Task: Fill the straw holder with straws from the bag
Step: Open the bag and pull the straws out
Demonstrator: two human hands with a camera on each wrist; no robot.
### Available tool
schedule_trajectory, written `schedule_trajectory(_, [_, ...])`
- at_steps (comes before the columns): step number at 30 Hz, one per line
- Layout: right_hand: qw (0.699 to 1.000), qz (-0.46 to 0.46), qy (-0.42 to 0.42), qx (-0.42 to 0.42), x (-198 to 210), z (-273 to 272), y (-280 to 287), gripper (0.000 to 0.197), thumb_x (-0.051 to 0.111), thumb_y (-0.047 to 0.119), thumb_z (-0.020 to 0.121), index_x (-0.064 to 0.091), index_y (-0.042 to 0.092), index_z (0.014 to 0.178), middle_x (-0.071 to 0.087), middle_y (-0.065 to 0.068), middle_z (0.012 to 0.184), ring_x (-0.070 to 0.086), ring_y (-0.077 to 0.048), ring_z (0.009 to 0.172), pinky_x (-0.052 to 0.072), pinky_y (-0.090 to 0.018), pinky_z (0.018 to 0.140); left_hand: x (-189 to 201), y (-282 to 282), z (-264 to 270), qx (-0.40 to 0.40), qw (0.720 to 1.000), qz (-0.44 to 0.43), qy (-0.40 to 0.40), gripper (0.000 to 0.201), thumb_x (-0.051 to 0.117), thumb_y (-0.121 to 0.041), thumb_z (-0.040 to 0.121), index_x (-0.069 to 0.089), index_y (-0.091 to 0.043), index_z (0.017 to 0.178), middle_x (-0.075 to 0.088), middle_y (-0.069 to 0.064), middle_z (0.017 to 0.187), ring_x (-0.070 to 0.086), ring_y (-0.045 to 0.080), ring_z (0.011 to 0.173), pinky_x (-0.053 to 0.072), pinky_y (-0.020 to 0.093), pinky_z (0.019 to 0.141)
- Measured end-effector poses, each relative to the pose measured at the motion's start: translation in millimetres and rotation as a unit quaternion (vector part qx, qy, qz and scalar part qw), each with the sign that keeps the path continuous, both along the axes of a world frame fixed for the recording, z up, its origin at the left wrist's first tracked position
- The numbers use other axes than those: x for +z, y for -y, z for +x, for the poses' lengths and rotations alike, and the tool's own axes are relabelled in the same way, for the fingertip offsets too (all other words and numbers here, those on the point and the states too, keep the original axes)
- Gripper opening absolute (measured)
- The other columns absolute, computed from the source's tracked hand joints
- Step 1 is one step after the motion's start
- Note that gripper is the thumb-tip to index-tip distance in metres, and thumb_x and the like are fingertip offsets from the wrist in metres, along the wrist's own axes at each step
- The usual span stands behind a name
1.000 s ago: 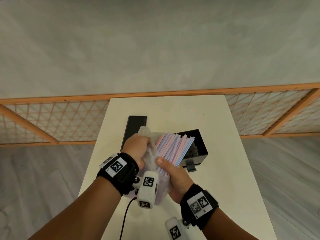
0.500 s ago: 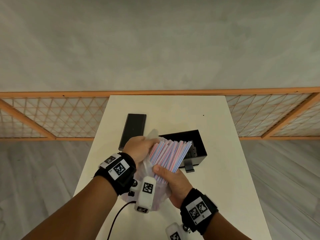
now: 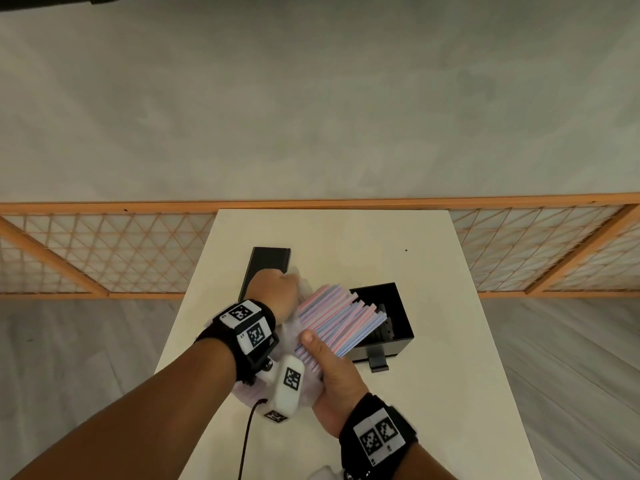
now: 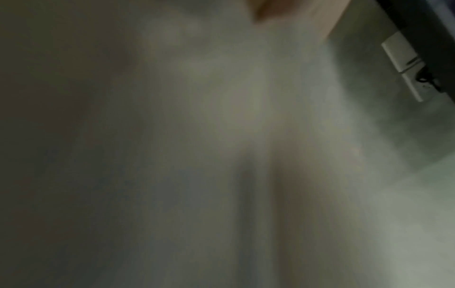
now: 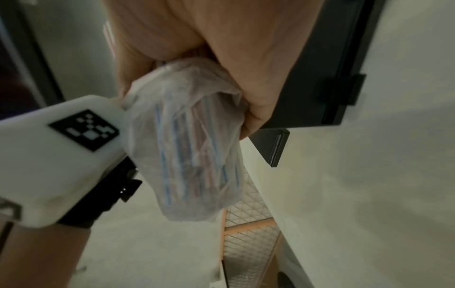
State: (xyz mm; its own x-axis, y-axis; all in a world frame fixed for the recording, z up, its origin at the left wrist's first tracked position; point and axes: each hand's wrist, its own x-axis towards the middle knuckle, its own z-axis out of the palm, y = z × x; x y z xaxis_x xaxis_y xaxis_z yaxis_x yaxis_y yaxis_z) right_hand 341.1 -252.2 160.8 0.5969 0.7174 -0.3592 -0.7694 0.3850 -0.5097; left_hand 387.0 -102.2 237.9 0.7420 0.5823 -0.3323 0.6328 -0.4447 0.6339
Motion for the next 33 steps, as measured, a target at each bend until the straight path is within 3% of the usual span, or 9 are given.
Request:
schedule_trajectory(2, [0.998,0.015,-0.068,-0.011,-7,1,-3,0.064,0.081,0.026,0.085,0.055,0.008,0.140,0.059,-0.027,0.137,0.055,-0.044,0.129,0.039,-0.063,0.111,-4,1,5,-0.018,1.000,-0.013,0.012,0.028,0.048,-0.021,0.100,0.062,-0.005,0.082,0.063,0.009,0.081,0.059,0.023,0.071,0.049,0.038,0.068])
schedule_trajectory(4, [0.993,0.019,-0.114,-0.026,-11,5,-4,0.068,0.082,0.029,0.084,0.053,0.010,0.142,0.058,-0.027,0.138,0.055,-0.043,0.130,0.038,-0.062,0.112,-5,7,7,-0.036,0.998,-0.045,0.028,0.021,0.052,-0.020,0.099,0.064,-0.019,0.115,0.065,-0.004,0.105,0.063,0.010,0.088,0.050,0.026,0.076])
schedule_trajectory(7, [0.990,0.023,-0.137,-0.036,-8,9,-4,0.067,0.083,0.034,0.082,0.056,0.011,0.139,0.060,-0.026,0.136,0.057,-0.042,0.128,0.041,-0.060,0.111,-5,14,15,-0.129,0.990,-0.061,-0.007,0.029,0.051,-0.048,0.096,0.064,-0.038,0.120,0.065,-0.019,0.120,0.061,0.008,0.113,0.042,0.039,0.110])
schedule_trajectory(10, [0.988,0.017,-0.145,-0.040,-7,13,-5,0.061,0.077,0.040,0.086,0.060,0.010,0.136,0.062,-0.025,0.134,0.059,-0.041,0.126,0.042,-0.059,0.110,5,26,21,-0.175,0.965,-0.183,-0.071,0.075,0.051,-0.085,0.078,0.063,-0.028,0.125,0.068,-0.003,0.125,0.064,0.019,0.116,0.044,0.047,0.109])
schedule_trajectory(12, [0.987,0.018,-0.155,-0.034,-8,17,-6,0.069,0.077,0.045,0.085,0.057,0.010,0.140,0.058,-0.025,0.140,0.053,-0.041,0.132,0.035,-0.060,0.115,7,33,24,-0.249,0.953,-0.131,-0.117,0.099,0.055,-0.093,0.068,0.049,-0.030,0.144,0.056,-0.004,0.145,0.055,0.018,0.129,0.041,0.040,0.112])
schedule_trajectory(14, [0.985,0.019,-0.167,-0.036,-6,20,-7,0.070,0.077,0.046,0.084,0.057,0.009,0.140,0.058,-0.024,0.139,0.055,-0.039,0.131,0.034,-0.058,0.116,4,35,28,-0.299,0.941,-0.054,-0.152,0.102,0.056,-0.090,0.073,0.037,-0.030,0.153,0.047,-0.002,0.154,0.049,0.018,0.136,0.039,0.036,0.113])
schedule_trajectory(23, [0.980,0.000,-0.196,-0.041,2,36,-11,0.070,0.073,0.051,0.082,0.060,0.012,0.137,0.065,-0.021,0.132,0.062,-0.036,0.124,0.039,-0.051,0.115,-9,33,51,-0.324,0.929,0.020,-0.176,0.045,0.032,-0.049,0.104,0.052,-0.023,0.136,0.059,0.003,0.135,0.055,0.022,0.119,0.042,0.039,0.106])
schedule_trajectory(27, [0.969,0.034,-0.240,-0.049,5,37,-8,0.077,0.070,0.063,0.079,0.061,0.013,0.137,0.064,-0.020,0.134,0.061,-0.039,0.125,0.037,-0.051,0.116,-13,45,55,-0.360,0.903,0.128,-0.197,0.047,0.036,-0.057,0.102,0.052,-0.019,0.124,0.065,0.006,0.115,0.062,0.025,0.101,0.051,0.039,0.090])
schedule_trajectory(33, [0.966,0.057,-0.244,-0.061,13,32,-6,0.071,0.059,0.059,0.084,0.060,0.013,0.139,0.062,-0.022,0.136,0.058,-0.040,0.128,0.035,-0.053,0.116,-21,48,58,-0.381,0.884,0.167,-0.215,0.047,0.037,-0.058,0.102,0.057,-0.018,0.115,0.066,0.006,0.113,0.059,0.025,0.097,0.046,0.035,0.083])
